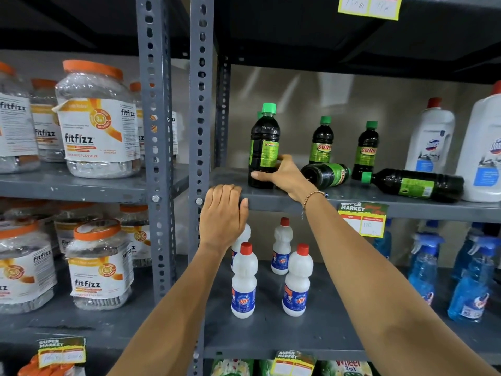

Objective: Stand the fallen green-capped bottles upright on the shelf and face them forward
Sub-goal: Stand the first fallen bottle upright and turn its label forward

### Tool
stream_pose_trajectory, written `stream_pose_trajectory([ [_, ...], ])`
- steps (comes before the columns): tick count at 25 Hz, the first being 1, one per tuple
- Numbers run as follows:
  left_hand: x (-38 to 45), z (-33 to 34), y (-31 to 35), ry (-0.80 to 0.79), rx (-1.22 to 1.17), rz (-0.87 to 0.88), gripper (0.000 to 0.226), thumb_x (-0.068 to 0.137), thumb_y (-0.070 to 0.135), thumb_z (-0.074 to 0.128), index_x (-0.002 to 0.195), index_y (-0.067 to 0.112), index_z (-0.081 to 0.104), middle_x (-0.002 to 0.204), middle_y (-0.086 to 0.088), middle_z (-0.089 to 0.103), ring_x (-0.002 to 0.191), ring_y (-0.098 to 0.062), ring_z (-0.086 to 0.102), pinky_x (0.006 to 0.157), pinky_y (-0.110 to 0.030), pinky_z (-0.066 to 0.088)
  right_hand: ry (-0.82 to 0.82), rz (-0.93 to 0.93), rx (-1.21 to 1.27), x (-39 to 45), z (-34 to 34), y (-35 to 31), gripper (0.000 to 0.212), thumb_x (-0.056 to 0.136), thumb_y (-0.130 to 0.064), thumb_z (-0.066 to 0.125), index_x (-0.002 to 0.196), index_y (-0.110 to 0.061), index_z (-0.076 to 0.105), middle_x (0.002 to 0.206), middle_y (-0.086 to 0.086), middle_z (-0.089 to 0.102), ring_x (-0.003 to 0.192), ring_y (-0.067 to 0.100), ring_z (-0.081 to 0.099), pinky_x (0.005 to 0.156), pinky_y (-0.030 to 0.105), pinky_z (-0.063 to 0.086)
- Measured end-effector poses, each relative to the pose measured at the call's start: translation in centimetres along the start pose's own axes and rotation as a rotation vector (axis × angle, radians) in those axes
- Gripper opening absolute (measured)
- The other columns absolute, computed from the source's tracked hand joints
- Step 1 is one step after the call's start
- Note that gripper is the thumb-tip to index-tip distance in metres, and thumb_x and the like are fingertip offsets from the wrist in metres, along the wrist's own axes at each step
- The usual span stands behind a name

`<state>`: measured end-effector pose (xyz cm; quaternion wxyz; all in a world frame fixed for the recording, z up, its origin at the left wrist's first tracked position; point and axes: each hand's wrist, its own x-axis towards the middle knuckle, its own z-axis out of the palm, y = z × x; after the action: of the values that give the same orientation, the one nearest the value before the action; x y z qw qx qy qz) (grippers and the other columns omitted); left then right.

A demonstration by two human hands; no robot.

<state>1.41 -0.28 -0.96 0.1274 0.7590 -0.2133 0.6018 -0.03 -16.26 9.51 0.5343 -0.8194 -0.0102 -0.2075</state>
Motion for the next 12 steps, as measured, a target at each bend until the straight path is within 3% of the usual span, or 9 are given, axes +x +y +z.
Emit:
stream_pose_trajectory([
  [4,0.1,0.08,-0.15,0.028,-0.028,0.002,0.037,0.096,0.031,0.035,0.101,0.006,0.062,0.098,-0.011,0.066,0.091,-0.028,0.061,0.089,-0.037,0.041,-0.062,0.005,0.042,0.29,-0.34,-0.15,0.054,0.073,-0.004,0.077,0.122,-0.006,0.054,0.115,0.008,0.066,0.111,0.021,0.06,0.082,0.022,0.045],
  [7,0.06,0.22,-0.23,0.037,-0.02,0.018,0.037,0.096,0.031,0.035,0.102,0.006,0.062,0.099,-0.011,0.067,0.091,-0.028,0.061,0.089,-0.038,0.042,-0.076,-0.009,0.057,-0.04,-0.49,-0.15,0.035,0.074,-0.004,0.079,0.104,-0.012,0.064,0.099,0.002,0.069,0.093,0.01,0.063,0.078,0.017,0.046],
  [10,0.03,0.19,-0.28,0.035,-0.016,0.016,0.042,0.098,0.033,0.029,0.103,0.006,0.062,0.099,-0.011,0.067,0.092,-0.028,0.061,0.089,-0.039,0.044,-0.074,-0.042,0.045,-0.02,-0.28,-0.17,0.054,0.068,-0.013,0.085,0.117,-0.008,0.062,0.107,0.002,0.069,0.094,0.008,0.062,0.082,0.019,0.047],
  [12,0.09,0.21,-0.28,0.038,-0.027,0.015,0.046,0.099,0.034,0.025,0.103,0.006,0.062,0.1,-0.012,0.067,0.092,-0.028,0.061,0.089,-0.039,0.043,-0.059,-0.008,0.084,0.11,-0.44,-0.13,0.066,0.069,-0.01,0.083,0.127,-0.006,0.053,0.114,0.002,0.065,0.097,0.008,0.06,0.085,0.021,0.046],
])
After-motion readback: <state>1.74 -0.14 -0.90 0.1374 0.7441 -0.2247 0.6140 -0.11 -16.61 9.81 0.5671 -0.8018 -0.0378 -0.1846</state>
